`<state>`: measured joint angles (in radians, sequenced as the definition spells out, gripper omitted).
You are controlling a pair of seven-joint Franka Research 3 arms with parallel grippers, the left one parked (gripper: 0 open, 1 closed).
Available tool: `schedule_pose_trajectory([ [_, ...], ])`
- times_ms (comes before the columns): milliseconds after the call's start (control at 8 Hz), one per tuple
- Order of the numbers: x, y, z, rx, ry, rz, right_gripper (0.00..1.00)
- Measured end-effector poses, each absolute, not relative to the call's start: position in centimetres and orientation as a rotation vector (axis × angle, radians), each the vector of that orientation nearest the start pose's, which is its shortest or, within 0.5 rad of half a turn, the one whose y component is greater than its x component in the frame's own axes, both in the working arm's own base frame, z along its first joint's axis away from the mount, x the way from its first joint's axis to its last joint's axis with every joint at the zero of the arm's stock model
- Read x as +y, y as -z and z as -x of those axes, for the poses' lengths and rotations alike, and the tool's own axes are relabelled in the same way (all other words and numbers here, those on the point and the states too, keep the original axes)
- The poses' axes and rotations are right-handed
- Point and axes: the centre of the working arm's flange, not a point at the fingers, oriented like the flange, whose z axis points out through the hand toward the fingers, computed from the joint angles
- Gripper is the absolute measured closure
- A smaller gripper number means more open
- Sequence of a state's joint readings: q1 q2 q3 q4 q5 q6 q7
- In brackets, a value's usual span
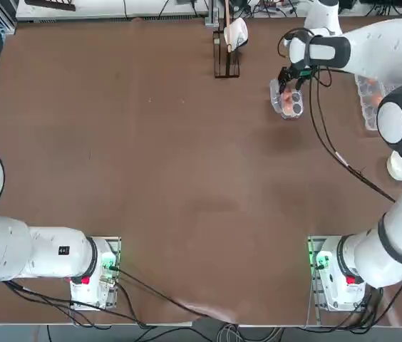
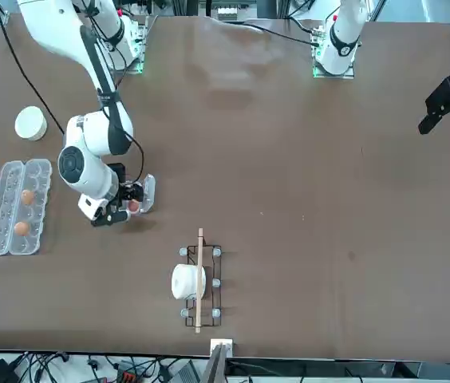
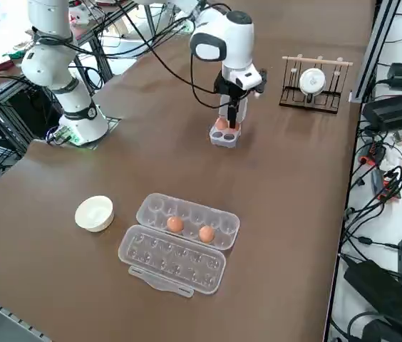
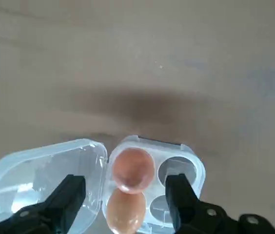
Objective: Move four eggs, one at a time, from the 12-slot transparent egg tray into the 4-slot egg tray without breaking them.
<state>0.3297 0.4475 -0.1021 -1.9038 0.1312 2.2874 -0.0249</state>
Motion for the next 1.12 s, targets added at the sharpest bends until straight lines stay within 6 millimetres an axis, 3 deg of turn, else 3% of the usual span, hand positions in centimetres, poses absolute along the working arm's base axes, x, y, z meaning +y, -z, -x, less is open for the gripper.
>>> schedule_pose_trajectory([
  [250, 13.1, -28.6, -60.6, -0.39, -0.143, 3.096, 0.0],
  [375, 11.0, -30.5, -60.6, -0.515, -0.172, 3.087, 0.0],
  [750, 1.2, -33.6, -60.7, -0.992, -0.203, 2.956, 0.0],
  [1125, -8.9, -33.3, -59.9, -1.371, -0.195, 2.767, 0.0],
])
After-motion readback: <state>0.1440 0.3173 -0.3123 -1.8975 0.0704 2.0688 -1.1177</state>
